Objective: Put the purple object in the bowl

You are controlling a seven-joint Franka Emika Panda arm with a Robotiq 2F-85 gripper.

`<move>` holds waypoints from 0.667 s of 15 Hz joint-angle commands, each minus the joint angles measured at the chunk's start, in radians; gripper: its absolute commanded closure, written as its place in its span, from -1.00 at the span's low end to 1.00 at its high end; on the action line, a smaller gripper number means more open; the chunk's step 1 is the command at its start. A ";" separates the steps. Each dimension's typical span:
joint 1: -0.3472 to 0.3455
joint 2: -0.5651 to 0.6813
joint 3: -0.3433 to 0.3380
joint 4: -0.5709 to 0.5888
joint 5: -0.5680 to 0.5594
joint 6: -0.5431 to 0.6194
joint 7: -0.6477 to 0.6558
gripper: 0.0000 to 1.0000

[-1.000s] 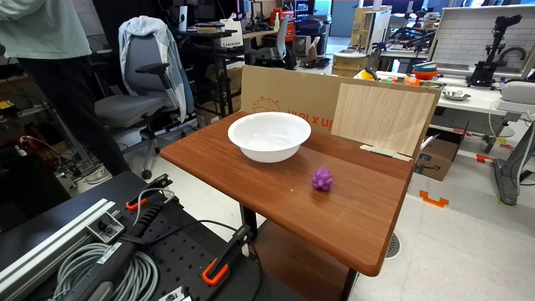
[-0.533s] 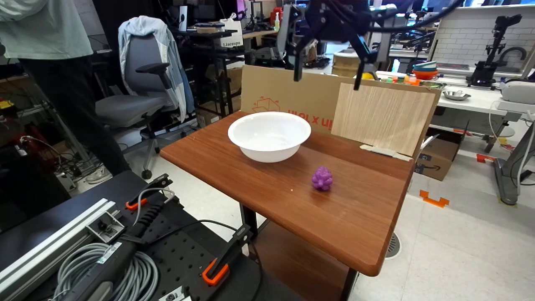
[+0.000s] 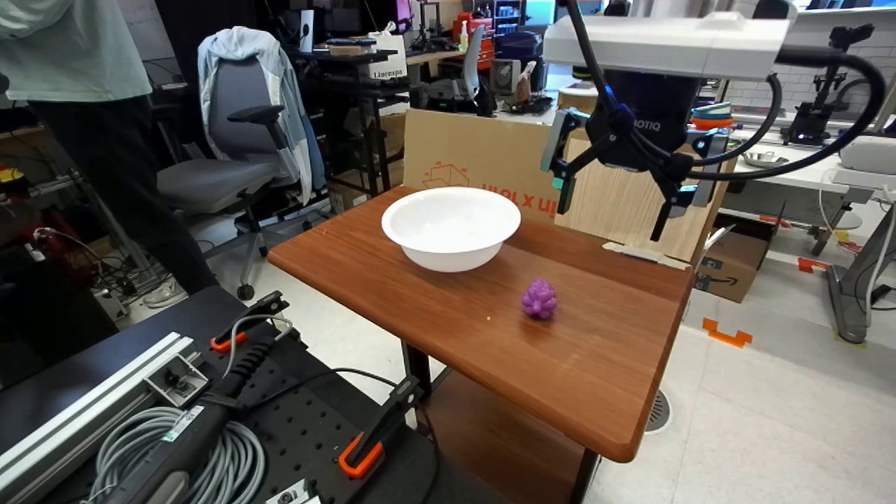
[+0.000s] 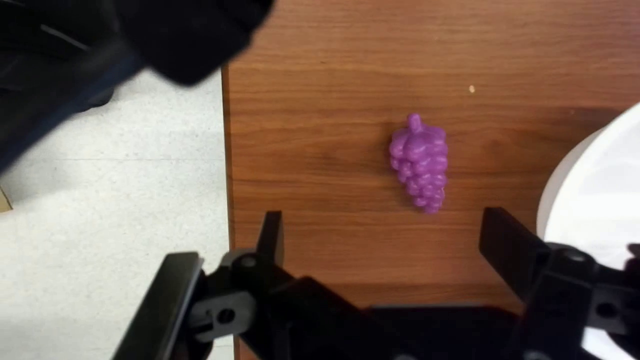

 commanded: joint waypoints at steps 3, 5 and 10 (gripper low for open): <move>-0.010 0.162 0.062 0.182 -0.034 -0.081 0.135 -1.00; -0.004 0.197 0.076 0.212 -0.041 -0.116 0.172 -1.00; 0.007 0.248 0.094 0.238 -0.063 -0.171 0.243 -1.00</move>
